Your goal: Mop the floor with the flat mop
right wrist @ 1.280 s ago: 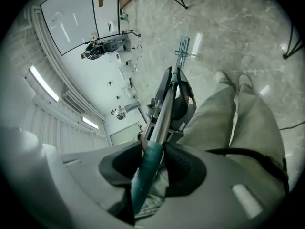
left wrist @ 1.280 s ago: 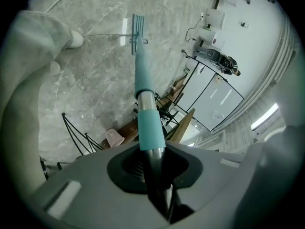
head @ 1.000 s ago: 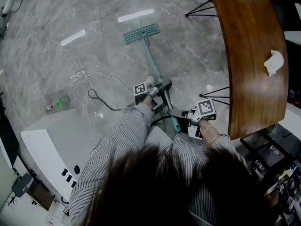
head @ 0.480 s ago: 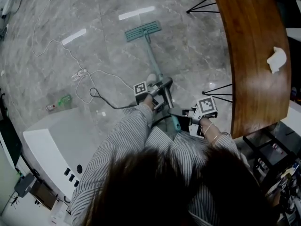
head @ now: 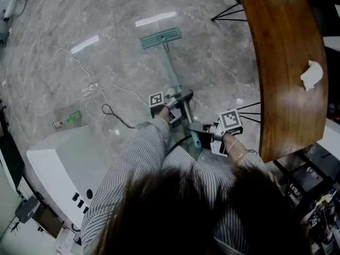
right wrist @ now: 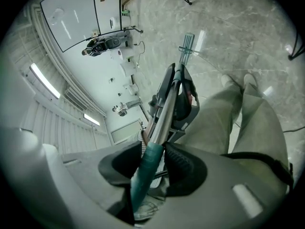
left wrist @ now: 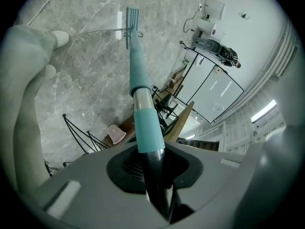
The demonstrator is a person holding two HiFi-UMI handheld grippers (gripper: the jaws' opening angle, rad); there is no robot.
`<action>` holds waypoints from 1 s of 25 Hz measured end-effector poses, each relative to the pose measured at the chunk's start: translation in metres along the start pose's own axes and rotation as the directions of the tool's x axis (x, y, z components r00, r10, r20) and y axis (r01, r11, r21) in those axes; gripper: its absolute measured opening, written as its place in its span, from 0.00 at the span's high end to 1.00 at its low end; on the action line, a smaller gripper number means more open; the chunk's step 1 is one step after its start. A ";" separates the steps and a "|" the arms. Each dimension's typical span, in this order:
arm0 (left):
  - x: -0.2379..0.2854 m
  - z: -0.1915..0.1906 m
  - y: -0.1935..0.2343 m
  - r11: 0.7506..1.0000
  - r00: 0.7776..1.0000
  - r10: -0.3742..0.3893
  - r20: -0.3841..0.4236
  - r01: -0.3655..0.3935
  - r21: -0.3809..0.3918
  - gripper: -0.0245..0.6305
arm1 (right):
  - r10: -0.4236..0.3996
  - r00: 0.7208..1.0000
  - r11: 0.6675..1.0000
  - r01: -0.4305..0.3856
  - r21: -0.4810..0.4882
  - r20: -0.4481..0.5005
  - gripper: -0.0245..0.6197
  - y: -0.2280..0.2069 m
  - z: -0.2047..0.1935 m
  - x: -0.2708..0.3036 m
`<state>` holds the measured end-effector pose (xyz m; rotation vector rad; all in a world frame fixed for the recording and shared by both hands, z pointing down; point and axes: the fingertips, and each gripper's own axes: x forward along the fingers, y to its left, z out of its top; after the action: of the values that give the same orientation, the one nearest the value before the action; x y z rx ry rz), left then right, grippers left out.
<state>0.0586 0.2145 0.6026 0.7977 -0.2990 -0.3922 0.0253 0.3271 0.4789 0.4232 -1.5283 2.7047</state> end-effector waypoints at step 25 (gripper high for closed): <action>0.093 0.342 -0.283 0.994 0.996 -0.052 0.079 0.044 0.102 0.83 | 0.038 0.997 0.996 -0.033 -0.085 0.064 0.71 0.220 0.350 0.179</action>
<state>-0.0609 -0.2225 0.6305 0.8895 -0.3782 -0.4587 -0.0974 -0.1056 0.5074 0.4917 -1.6745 2.6660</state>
